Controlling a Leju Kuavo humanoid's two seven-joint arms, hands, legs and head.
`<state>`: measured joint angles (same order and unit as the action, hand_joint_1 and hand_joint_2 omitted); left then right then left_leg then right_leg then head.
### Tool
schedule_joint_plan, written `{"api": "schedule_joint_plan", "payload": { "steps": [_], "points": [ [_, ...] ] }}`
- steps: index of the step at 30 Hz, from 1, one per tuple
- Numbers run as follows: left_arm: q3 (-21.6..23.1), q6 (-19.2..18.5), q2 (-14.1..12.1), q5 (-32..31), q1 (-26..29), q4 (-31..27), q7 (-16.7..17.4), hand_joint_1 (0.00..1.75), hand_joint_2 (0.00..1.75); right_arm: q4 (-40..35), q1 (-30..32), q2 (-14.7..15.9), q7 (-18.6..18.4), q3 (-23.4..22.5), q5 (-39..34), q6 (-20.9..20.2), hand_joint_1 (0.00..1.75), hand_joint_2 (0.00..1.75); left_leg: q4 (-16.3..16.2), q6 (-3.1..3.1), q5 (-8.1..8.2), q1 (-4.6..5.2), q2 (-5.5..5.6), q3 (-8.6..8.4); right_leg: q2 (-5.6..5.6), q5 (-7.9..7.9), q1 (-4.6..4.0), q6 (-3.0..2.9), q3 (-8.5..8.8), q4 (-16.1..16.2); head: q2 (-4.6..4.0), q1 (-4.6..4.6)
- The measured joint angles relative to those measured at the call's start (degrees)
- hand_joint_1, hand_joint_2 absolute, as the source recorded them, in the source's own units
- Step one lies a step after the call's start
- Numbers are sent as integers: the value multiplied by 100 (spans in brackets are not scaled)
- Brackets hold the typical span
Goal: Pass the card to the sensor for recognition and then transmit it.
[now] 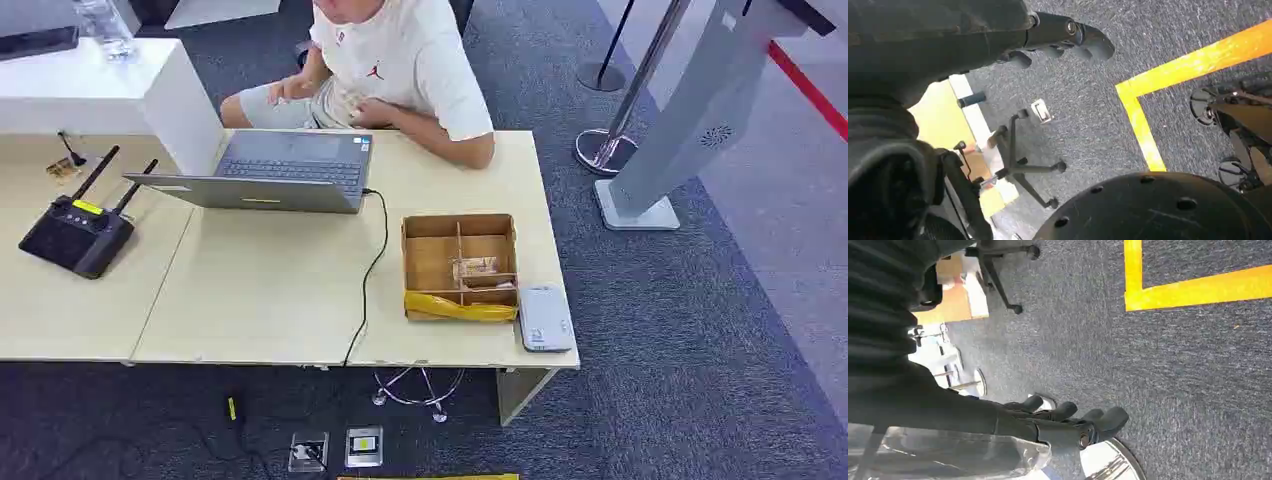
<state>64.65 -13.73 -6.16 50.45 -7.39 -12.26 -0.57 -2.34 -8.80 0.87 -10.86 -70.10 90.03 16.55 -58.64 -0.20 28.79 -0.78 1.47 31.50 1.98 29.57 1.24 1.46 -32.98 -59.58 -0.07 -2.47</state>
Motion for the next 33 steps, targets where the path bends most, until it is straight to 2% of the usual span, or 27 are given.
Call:
{"api": "schedule_joint_plan", "payload": {
  "steps": [33],
  "points": [
    [98,0,-9,57,2,-79,17,0,0,0,2,-28,26,7,0,-2,0,175,0,0,0,0,0,0,0,0,0,0,0,0,0,0]
  ]
}}
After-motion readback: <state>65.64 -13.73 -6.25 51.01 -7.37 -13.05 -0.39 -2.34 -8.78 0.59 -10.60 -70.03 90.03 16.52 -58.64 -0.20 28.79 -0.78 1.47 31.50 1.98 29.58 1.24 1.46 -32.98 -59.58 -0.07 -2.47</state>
